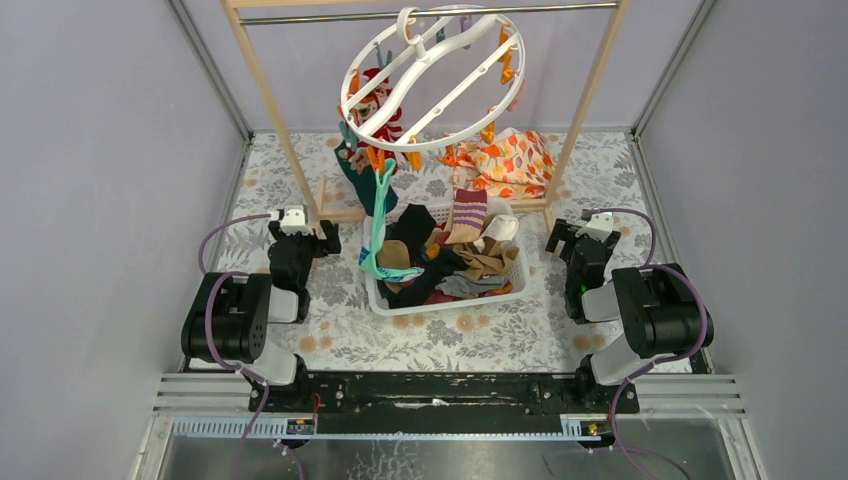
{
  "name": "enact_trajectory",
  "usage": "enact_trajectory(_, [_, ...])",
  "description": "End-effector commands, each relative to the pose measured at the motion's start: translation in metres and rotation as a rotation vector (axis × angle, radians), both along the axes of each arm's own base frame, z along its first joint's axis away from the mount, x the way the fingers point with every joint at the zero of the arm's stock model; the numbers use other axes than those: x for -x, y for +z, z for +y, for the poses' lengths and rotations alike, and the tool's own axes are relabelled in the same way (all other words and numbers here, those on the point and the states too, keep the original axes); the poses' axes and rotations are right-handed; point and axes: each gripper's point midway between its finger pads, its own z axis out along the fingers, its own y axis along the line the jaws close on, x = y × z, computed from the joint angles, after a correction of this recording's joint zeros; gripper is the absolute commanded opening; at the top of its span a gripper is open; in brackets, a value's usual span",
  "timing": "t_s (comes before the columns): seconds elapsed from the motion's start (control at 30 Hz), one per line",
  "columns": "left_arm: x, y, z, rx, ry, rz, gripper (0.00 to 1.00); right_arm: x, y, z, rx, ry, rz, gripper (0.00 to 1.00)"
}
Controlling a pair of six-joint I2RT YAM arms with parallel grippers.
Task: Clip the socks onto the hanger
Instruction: Reset both arms
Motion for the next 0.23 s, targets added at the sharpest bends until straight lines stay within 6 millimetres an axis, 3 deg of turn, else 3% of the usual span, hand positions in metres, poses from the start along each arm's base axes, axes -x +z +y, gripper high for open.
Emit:
enact_trajectory(0.0, [-0.005,0.01,0.007,-0.027,0.034,-0.032,0.99,-0.004,0.014,-0.002,0.011,0.002,-0.048,1.0])
enact_trajectory(0.07, [-0.006,0.008,-0.004,-0.048,-0.008,-0.02,0.99,-0.004,0.013,-0.002,0.011,0.002,-0.047,1.0])
enact_trajectory(0.2, [-0.005,0.009,-0.005,-0.05,-0.007,-0.025,0.99,-0.004,0.014,-0.002,0.011,0.003,-0.047,1.0])
